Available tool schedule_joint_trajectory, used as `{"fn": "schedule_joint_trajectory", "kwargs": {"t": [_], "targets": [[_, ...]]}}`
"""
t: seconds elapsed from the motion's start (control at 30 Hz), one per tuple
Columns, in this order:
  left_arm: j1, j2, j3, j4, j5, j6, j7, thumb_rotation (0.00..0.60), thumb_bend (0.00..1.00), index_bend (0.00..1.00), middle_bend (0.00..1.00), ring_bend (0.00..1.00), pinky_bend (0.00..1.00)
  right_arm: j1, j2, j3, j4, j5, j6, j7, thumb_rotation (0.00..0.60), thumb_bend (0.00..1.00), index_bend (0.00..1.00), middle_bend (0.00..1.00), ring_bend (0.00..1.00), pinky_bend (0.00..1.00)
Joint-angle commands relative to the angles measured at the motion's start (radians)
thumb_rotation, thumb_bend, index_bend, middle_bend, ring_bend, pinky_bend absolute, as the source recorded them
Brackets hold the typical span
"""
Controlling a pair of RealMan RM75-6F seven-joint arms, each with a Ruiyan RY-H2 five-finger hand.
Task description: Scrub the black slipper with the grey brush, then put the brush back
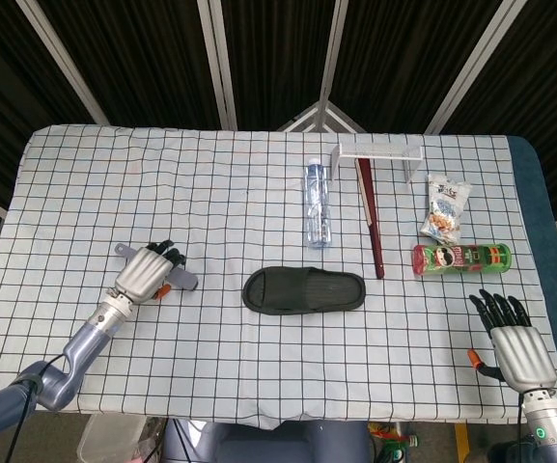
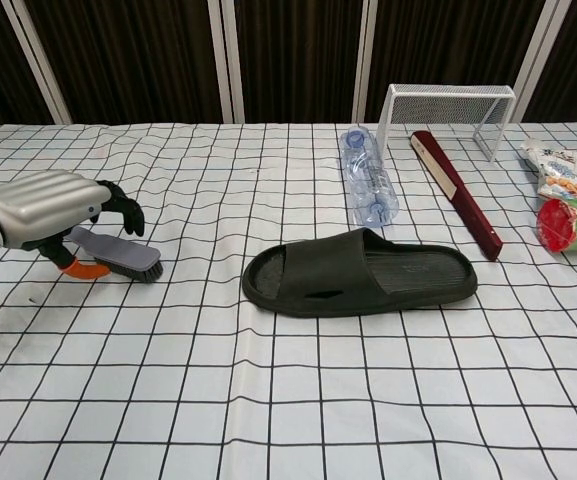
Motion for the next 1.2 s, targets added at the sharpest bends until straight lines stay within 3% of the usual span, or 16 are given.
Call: {"fn": "schedule_joint_trajectory", "kwargs": {"t": [0.03, 0.33, 1.2], "targets": [[-0.006, -0.007, 0.005, 0.010, -0.003, -0.005, -0.008, 0.600, 0.38, 0.37, 0.37, 0.21, 0.38, -0.001, 0.001, 0.001, 0.000, 0.000, 0.003, 0.000, 0.524, 0.41, 0.00, 0.00, 0.00, 0.00], [-0.022, -0.031, 0.017, 0.046, -0.012, -0.023, -0.025, 0.600, 0.41, 0.40, 0.41, 0.23, 0.39, 0.001, 0.000, 0.003, 0.004, 0.008, -0.002, 0.001, 0.524, 0.41, 0.00, 0.00, 0.00, 0.00], [-0.033, -0.024, 0.035, 0.036, -0.015, 0.018, -0.027, 0.600, 0.42, 0.43, 0.41, 0.23, 0.39, 0.004, -0.003, 0.002, 0.001, 0.017, -0.014, -0.012, 0.524, 0.41, 0.00, 0.00, 0.00, 0.00]]}}
